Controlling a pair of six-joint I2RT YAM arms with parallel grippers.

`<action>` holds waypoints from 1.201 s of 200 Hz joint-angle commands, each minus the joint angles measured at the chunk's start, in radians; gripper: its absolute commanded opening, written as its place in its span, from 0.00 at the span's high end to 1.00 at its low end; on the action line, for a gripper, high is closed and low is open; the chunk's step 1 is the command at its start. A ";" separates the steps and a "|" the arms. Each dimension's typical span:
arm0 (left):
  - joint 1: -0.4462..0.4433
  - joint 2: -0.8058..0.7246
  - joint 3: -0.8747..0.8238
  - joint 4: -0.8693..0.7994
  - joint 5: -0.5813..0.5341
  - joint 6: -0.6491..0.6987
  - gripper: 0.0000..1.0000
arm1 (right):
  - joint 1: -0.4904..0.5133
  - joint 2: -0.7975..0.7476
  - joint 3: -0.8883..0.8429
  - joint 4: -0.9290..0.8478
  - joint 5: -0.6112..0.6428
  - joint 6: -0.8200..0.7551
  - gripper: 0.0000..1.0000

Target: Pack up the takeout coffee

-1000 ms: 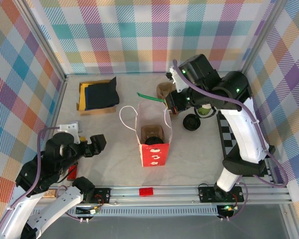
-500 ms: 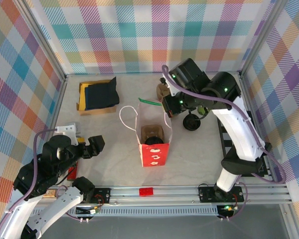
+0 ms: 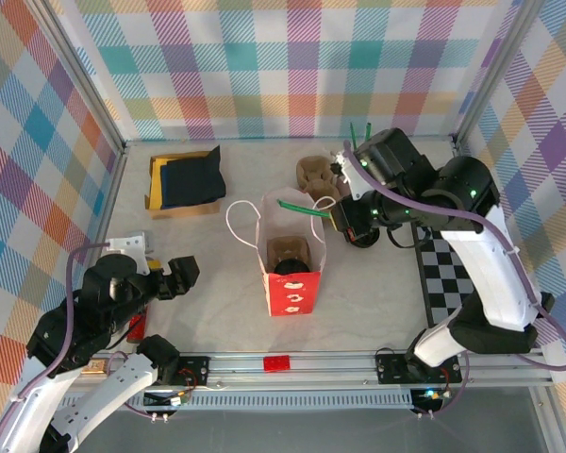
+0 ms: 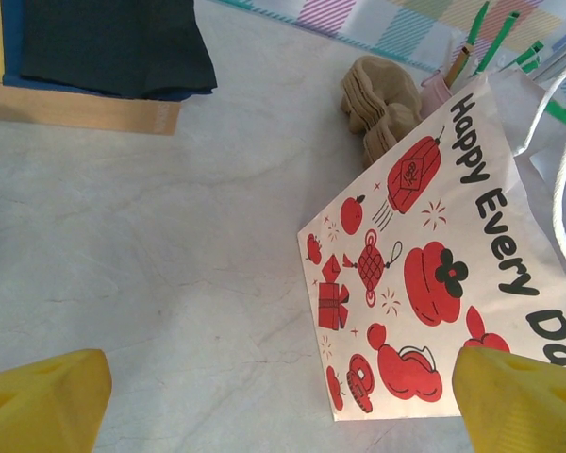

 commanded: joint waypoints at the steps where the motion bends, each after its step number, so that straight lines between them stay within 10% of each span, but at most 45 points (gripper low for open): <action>1: 0.011 0.007 -0.004 0.020 0.009 0.009 0.07 | 0.007 0.018 -0.020 -0.177 -0.015 0.011 0.99; 240: 0.011 -0.018 -0.042 0.009 -0.009 0.024 0.07 | 0.082 0.304 0.072 -0.178 0.199 -0.011 0.97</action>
